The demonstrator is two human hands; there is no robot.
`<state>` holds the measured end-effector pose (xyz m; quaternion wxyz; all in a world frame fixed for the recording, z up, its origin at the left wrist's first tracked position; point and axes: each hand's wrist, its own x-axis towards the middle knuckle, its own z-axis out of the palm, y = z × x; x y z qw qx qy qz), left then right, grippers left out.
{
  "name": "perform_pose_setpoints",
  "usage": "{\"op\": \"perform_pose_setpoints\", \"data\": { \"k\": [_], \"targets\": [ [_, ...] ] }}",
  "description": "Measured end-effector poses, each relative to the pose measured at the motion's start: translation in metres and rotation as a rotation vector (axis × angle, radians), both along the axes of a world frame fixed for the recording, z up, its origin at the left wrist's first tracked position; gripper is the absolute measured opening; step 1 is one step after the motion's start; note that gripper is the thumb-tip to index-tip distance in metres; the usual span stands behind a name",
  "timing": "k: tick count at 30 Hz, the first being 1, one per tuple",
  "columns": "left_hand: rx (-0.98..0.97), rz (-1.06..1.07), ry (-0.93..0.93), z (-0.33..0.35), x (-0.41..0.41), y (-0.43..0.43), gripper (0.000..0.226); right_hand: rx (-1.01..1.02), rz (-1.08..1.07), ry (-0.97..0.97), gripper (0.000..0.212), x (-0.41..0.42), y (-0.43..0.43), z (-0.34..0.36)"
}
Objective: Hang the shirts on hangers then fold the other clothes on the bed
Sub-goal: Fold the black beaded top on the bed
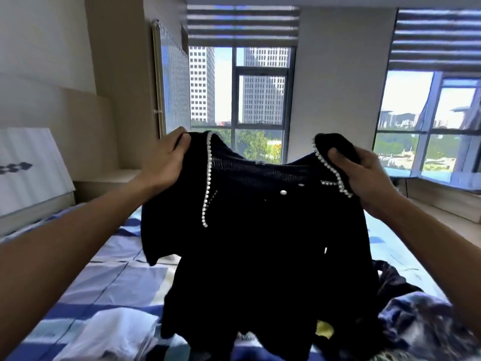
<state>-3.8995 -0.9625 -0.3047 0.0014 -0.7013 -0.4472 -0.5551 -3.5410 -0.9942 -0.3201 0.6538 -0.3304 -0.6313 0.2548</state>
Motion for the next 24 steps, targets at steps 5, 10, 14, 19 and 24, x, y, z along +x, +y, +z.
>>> {"op": "perform_pose_setpoints", "data": {
  "k": [5, 10, 14, 19, 24],
  "targets": [
    [0.274, -0.057, 0.142, 0.066, -0.011, -0.032, 0.043, 0.101, 0.015, -0.073, 0.044, 0.000, -0.046, 0.072],
    [0.380, -0.129, 0.139, 0.106, -0.012, -0.047, 0.044, 0.137, 0.011, -0.103, 0.038, 0.005, -0.069, 0.119],
    [0.252, -0.121, 0.151, 0.076, -0.016, -0.026, 0.049, -0.079, 0.044, -0.153, 0.041, 0.006, -0.040, 0.098],
    [-0.132, 0.009, 0.232, -0.035, -0.019, 0.044, 0.036, -0.564, 0.048, -0.278, 0.052, -0.003, 0.047, -0.014],
    [-0.575, 0.459, 0.546, -0.151, -0.011, 0.130, 0.040, -0.678, -0.165, -0.390, 0.041, -0.034, 0.148, -0.148]
  ]
}}
